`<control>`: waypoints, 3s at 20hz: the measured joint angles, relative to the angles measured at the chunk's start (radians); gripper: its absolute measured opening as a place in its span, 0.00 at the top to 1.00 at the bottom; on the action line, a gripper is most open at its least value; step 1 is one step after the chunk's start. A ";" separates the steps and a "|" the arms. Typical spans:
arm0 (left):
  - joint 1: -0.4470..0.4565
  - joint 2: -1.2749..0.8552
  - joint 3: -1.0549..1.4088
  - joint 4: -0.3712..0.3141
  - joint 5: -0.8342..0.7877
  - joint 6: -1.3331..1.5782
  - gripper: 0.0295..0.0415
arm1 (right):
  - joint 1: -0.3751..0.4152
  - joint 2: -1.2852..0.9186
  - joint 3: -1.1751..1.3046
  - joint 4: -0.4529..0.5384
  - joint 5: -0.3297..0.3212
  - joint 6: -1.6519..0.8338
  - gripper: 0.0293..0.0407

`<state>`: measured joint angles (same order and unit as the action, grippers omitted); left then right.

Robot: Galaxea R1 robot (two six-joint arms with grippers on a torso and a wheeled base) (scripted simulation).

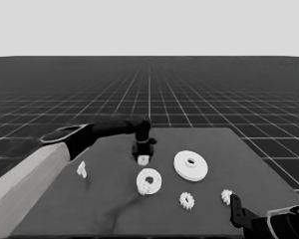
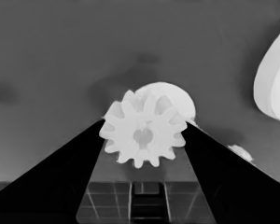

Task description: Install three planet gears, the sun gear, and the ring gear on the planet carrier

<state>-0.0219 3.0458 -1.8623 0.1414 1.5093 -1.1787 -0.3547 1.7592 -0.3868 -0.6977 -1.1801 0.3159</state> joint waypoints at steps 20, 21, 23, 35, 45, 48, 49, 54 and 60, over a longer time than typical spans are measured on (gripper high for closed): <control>0.142 0.050 -0.127 0.125 -0.073 0.059 0.26 | 0.000 0.000 0.000 0.000 0.000 0.000 0.19; 0.142 0.050 -0.127 0.125 -0.073 0.059 0.25 | 0.000 0.000 0.000 0.000 0.000 0.000 0.19; 0.142 0.050 -0.127 0.125 -0.073 0.059 0.25 | 0.000 0.000 0.000 0.000 0.000 0.000 0.19; -0.078 -0.256 0.455 0.069 -0.335 0.474 0.06 | 0.000 0.000 0.000 0.000 0.000 0.000 0.19; -0.319 -1.286 1.440 0.168 -0.830 1.524 0.25 | 0.204 0.022 -0.184 0.272 -0.056 0.278 0.09; -0.320 -1.290 1.444 0.169 -0.832 1.528 0.25 | 0.316 0.170 -0.553 0.473 -0.214 0.558 0.18; -0.320 -1.290 1.444 0.169 -0.833 1.529 0.25 | 0.320 0.194 -0.603 0.490 -0.232 0.584 0.19; -0.320 -1.291 1.444 0.169 -0.833 1.530 0.25 | 0.324 0.230 -0.676 0.512 -0.257 0.616 0.19; -0.320 -1.291 1.444 0.169 -0.833 1.530 0.25 | 0.095 0.308 -0.811 0.338 -0.107 0.602 0.19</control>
<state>-0.3422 1.7549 -0.4178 0.3101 0.6764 0.3508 -0.2599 2.0669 -1.1973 -0.3592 -1.2866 0.9176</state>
